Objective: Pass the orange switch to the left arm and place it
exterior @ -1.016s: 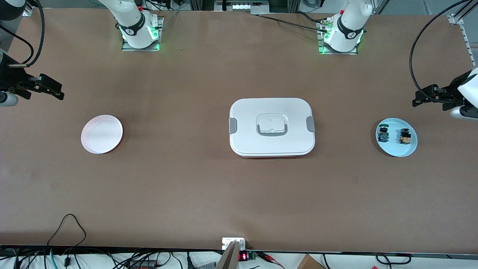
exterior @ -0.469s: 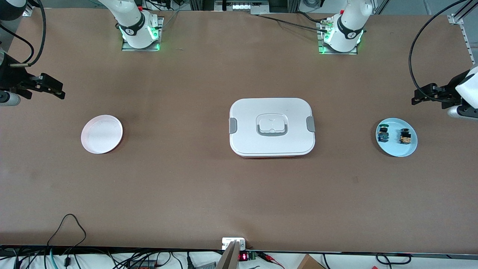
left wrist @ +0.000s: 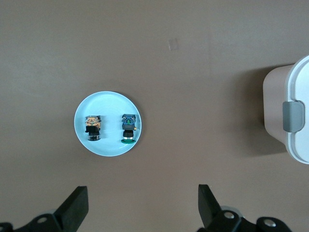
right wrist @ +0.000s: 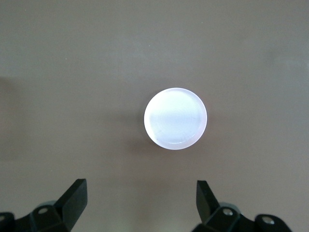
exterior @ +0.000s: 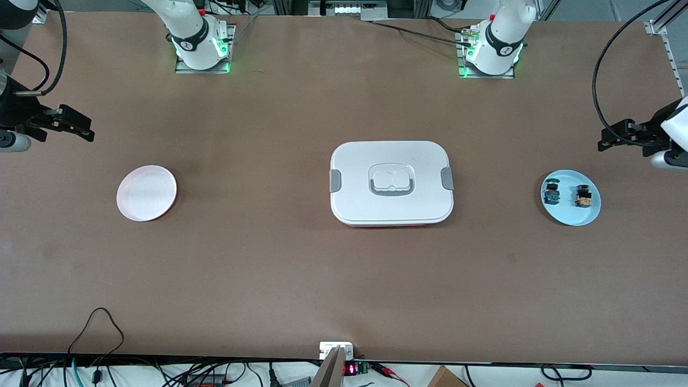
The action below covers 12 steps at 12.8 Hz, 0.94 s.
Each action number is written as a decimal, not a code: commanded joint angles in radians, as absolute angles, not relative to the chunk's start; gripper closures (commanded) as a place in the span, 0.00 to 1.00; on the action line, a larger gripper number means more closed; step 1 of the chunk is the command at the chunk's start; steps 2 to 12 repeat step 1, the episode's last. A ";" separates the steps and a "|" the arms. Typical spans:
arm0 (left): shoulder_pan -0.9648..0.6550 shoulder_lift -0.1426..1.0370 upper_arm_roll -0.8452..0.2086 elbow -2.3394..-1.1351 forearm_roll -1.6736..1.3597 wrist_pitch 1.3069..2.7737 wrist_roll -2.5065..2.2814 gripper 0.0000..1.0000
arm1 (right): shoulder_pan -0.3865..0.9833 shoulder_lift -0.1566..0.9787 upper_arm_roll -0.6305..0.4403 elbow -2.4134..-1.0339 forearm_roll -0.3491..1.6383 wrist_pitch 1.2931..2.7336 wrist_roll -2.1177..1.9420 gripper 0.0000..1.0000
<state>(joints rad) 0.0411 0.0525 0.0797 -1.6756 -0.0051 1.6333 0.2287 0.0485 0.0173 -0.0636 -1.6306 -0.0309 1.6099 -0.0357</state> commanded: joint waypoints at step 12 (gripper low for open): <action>0.037 0.057 0.083 -1.655 0.008 1.612 0.218 0.00 | 0.041 0.020 -0.060 -1.611 -0.026 1.574 -0.040 0.00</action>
